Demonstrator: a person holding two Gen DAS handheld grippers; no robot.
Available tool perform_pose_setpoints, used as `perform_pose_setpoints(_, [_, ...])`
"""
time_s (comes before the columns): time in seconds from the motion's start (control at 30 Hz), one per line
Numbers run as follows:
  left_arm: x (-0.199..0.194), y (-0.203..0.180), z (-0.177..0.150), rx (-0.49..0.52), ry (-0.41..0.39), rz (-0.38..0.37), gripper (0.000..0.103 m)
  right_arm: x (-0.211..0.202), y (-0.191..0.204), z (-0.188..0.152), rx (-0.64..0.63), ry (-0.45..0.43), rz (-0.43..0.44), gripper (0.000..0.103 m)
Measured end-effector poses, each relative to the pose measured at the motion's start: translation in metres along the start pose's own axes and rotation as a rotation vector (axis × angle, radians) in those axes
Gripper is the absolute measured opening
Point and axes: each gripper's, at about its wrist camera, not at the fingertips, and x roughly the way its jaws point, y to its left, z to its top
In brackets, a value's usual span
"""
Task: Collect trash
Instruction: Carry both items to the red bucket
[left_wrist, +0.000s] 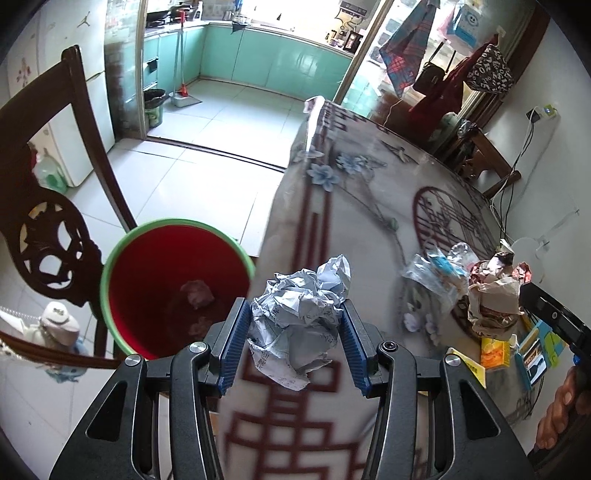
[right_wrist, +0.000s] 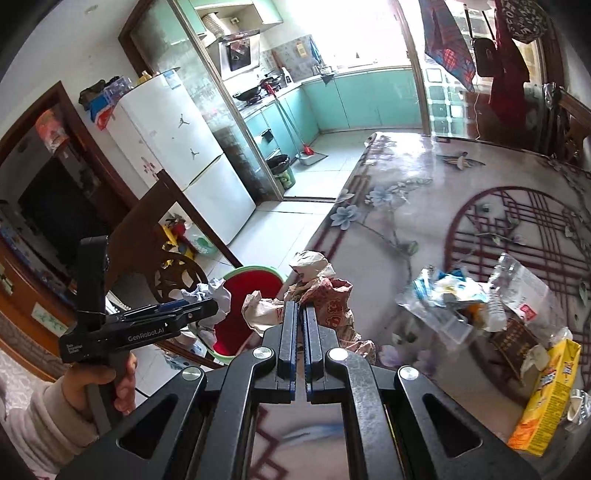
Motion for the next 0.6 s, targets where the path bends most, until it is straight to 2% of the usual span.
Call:
perform_pose_setpoints(0.23, [0.009, 0.040, 0.013, 0.001, 0.019, 0.019, 0.048, 0.034, 0.033, 0.010, 0.008, 0.012, 0.003, 0.002])
perform_pose_setpoints(0.6, [0.027, 0.108, 0.010, -0.029, 0.083, 0.091, 0.048, 0.105, 0.078, 0.023, 0.038, 0.067, 0.077, 0.002])
